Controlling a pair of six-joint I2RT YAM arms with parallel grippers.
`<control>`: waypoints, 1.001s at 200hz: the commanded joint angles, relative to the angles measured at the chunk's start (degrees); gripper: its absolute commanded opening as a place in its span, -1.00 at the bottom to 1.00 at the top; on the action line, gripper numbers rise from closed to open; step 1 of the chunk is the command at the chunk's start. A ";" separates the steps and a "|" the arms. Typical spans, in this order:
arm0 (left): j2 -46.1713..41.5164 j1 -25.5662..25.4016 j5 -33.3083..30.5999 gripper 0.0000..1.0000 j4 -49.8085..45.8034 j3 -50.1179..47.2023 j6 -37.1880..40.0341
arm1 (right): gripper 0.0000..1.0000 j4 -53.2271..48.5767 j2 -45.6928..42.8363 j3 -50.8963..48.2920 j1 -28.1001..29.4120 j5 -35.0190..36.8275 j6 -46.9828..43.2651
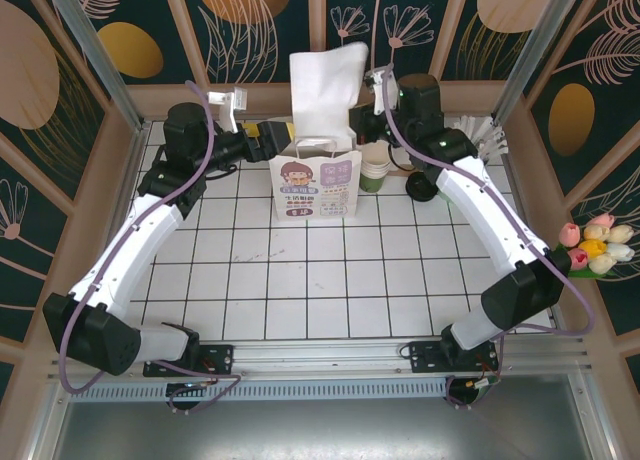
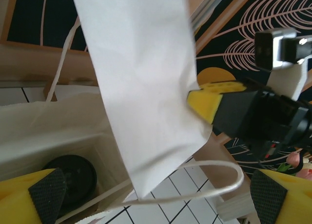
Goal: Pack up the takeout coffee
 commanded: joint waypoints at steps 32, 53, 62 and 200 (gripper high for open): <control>4.55 -0.09 -0.58 0.97 0.66 0.78 0.52 | -1.00 6.92 -1.50 -0.74 -0.17 -1.30 2.14; 7.20 -0.09 2.36 0.86 1.21 3.33 3.26 | -1.00 7.01 -1.51 -1.10 -0.13 -1.53 2.05; 8.30 -0.11 5.03 0.81 2.32 4.35 3.83 | -1.00 7.02 -1.52 -1.36 -0.14 -1.55 2.05; 15.17 -0.18 7.22 -1.00 -16.09 26.12 36.18 | 0.98 -1.37 -4.44 4.83 -9.86 -14.52 -12.05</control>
